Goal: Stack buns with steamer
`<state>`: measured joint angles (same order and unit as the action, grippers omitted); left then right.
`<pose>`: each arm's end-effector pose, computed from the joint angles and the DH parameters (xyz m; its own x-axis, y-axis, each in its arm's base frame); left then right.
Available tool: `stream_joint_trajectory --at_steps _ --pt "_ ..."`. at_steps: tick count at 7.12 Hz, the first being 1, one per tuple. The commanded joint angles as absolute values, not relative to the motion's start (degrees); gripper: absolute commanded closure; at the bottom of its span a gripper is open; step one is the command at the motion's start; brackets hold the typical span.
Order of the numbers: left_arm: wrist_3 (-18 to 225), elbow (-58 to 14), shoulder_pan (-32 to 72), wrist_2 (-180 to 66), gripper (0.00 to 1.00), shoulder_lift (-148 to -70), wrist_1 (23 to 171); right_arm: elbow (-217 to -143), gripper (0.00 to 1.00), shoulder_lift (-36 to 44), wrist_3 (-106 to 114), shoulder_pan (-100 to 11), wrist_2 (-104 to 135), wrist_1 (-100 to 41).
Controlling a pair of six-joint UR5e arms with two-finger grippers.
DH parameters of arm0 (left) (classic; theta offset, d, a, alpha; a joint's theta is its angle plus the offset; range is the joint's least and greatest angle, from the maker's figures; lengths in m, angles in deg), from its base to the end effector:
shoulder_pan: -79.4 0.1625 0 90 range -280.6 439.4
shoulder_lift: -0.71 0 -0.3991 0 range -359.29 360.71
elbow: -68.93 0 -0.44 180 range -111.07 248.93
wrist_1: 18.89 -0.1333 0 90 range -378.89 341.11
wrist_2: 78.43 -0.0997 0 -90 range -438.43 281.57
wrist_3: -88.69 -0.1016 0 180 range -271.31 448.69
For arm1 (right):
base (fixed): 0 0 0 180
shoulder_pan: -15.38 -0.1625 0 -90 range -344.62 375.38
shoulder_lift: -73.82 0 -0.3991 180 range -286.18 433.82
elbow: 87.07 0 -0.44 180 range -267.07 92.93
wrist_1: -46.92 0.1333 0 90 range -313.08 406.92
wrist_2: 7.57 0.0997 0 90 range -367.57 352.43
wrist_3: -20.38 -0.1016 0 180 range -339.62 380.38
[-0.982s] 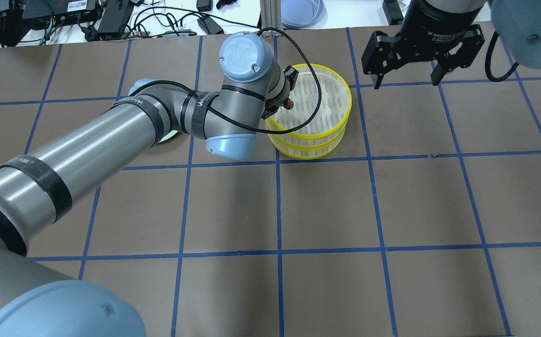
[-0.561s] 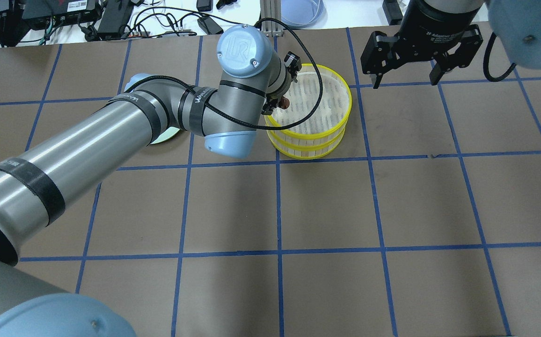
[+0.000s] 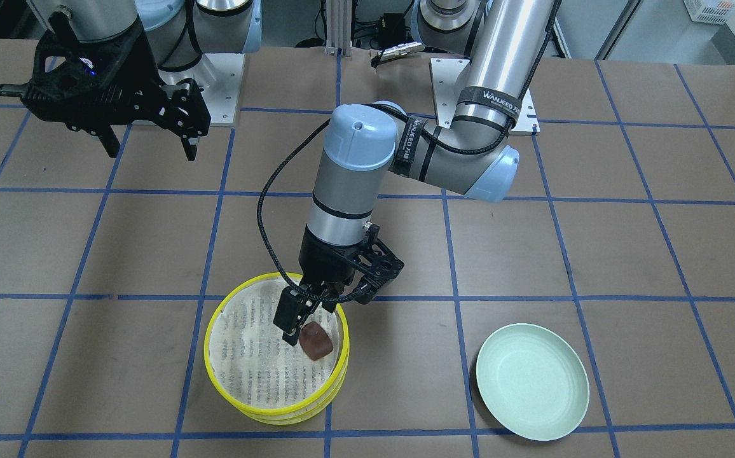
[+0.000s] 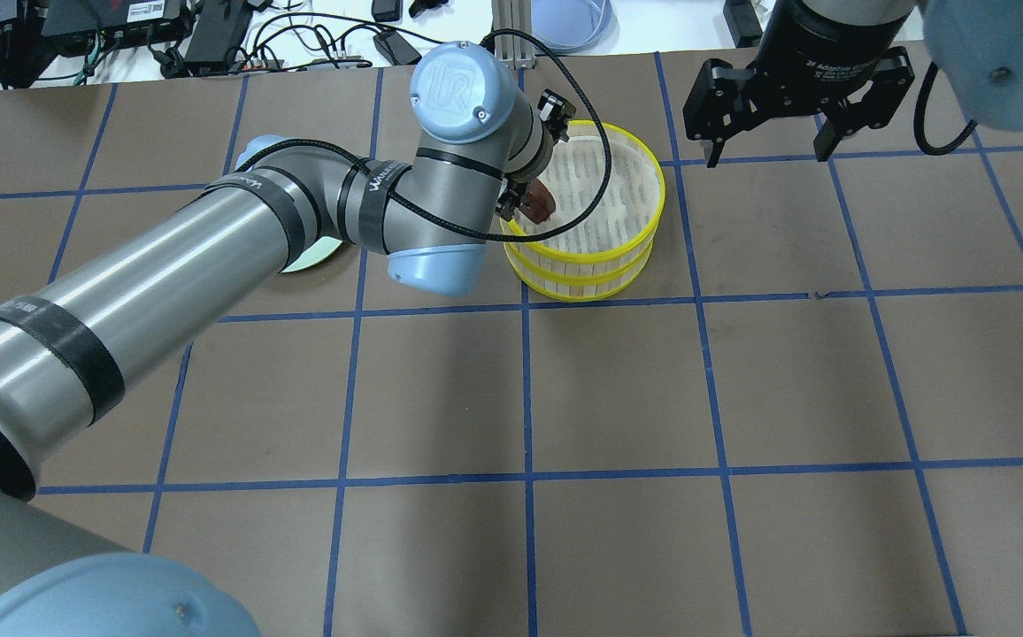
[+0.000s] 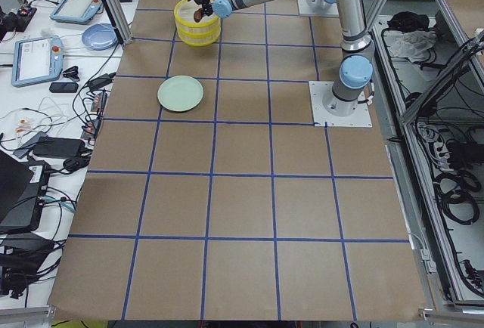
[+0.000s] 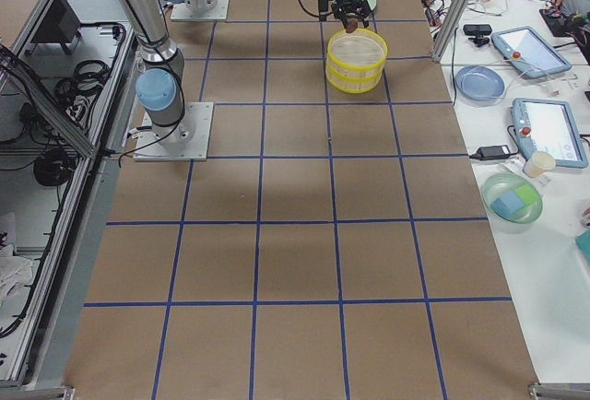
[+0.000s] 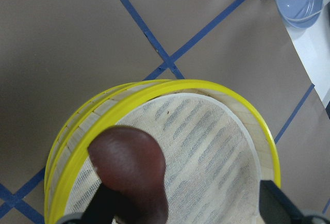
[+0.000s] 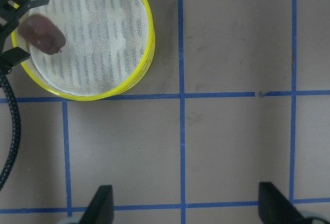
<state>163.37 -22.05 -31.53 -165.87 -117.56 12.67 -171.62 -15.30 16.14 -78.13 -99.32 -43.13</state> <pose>-0.3822 -0.6134 0.2590 -0.5453 -0.6868 0.4807 -0.8100 0.5793 -0.0912 0.1638 -0.5433 0.5034 -0.9996 0.0150 0.0244 0.0129 0.9965 -0.0826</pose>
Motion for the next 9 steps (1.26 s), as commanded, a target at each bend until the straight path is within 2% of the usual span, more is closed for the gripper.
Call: stream_joint_trajectory --at_steps 1,3,5,9 --pt "165.9 -22.0 -31.7 -165.8 0.02 -117.7 12.6 -171.6 0.00 -15.4 16.1 -78.1 -99.5 -43.1" --pt "154.3 -19.2 -30.1 -166.4 0.02 -115.0 15.9 -171.6 0.00 -15.6 16.1 -78.1 -99.5 -43.1" --pt "132.7 -16.2 -23.0 -165.4 0.00 -110.1 31.2 -171.6 0.00 -15.2 16.2 -78.1 -99.1 -44.6" --pt "98.4 -16.1 -10.9 -160.2 0.00 -98.7 53.0 -171.3 0.00 -13.7 17.0 -78.1 -98.8 -46.2"
